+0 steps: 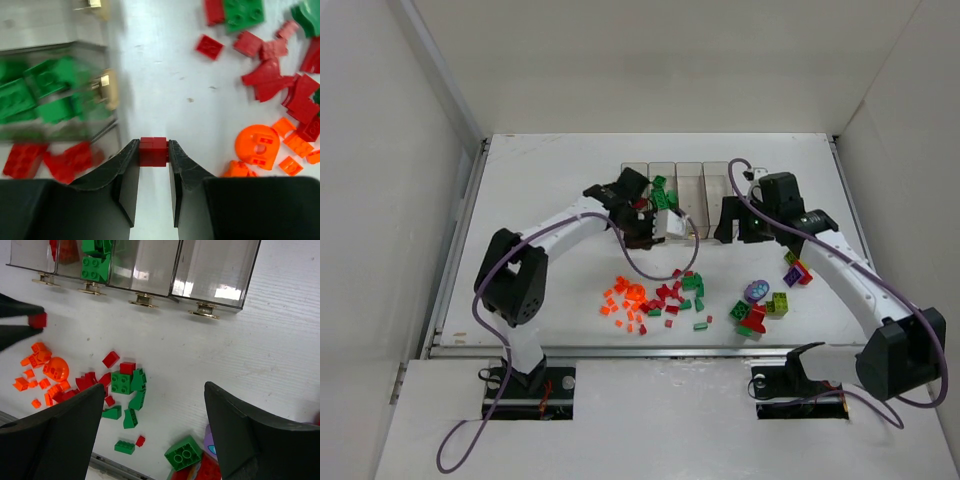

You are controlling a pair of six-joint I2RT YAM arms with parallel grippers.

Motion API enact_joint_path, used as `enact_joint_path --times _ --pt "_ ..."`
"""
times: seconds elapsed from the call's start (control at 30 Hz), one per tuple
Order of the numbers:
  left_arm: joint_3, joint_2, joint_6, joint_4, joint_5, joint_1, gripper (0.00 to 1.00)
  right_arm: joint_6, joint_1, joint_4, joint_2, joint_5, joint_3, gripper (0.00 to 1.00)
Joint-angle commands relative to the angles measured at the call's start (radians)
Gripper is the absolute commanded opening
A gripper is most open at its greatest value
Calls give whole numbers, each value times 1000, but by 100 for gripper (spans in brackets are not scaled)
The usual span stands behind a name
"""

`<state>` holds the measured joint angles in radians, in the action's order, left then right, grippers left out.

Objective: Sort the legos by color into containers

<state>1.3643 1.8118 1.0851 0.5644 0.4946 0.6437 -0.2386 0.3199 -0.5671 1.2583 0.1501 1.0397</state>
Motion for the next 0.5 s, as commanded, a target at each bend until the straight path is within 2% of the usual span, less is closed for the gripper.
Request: enact_joint_path --times 0.0,0.1,0.17,0.2,0.47 --pt "67 -80 -189 -72 110 -91 0 10 -7 45 22 5 68 85" --pt "102 -80 -396 -176 240 -204 0 10 -7 55 33 14 68 85" --pt "114 -80 -552 -247 271 -246 0 -11 -7 65 43 23 68 85" --pt "114 -60 -582 -276 271 -262 0 -11 -7 75 43 23 68 85" --pt "256 92 -591 -317 82 -271 0 -68 5 84 53 13 68 84"
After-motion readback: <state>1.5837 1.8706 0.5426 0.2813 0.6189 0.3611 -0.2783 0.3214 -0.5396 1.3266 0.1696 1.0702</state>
